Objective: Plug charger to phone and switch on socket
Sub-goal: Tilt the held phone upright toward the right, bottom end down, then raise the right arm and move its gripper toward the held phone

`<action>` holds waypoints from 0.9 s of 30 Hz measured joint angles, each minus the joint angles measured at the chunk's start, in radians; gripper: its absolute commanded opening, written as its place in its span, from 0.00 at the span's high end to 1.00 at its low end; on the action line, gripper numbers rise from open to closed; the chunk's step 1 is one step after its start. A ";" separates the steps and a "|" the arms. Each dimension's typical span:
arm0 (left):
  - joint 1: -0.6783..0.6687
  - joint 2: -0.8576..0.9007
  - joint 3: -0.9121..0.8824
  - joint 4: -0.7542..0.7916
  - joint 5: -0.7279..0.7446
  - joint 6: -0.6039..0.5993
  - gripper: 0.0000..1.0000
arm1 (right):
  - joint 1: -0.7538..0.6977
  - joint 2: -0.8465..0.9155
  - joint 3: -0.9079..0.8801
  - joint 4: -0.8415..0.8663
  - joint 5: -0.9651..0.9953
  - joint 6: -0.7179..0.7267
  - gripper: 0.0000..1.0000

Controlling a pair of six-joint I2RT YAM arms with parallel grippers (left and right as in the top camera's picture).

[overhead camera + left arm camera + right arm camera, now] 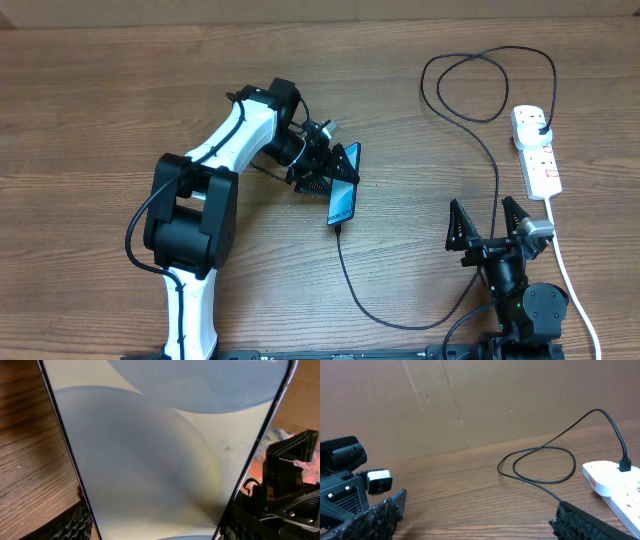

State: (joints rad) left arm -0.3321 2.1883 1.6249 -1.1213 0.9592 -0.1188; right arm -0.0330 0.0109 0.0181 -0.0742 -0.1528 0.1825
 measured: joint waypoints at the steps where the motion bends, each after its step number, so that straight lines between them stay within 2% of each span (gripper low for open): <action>1: 0.000 0.000 0.000 0.000 0.001 0.000 0.34 | 0.000 0.000 0.000 0.000 0.000 0.000 0.00; 9: 0.000 0.000 0.000 -0.022 0.011 0.013 0.35 | 0.000 0.000 0.000 0.000 -0.009 0.006 0.00; 15: 0.000 0.000 0.000 -0.031 0.038 0.045 0.35 | 0.000 0.000 0.000 0.006 -0.093 0.106 0.00; 19: 0.001 0.000 0.000 -0.031 0.067 0.053 0.35 | 0.000 0.001 0.023 -0.087 -0.162 0.160 0.00; 22: 0.006 0.000 0.000 -0.031 0.077 0.060 0.35 | 0.000 0.025 0.135 -0.201 -0.184 0.185 0.00; 27: 0.013 0.000 0.000 -0.032 0.085 0.068 0.35 | 0.000 0.189 0.502 -0.375 -0.199 0.195 0.00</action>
State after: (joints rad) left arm -0.3187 2.1883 1.6249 -1.1538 1.0443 -0.0513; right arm -0.0330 0.2001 0.5205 -0.4488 -0.3515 0.3771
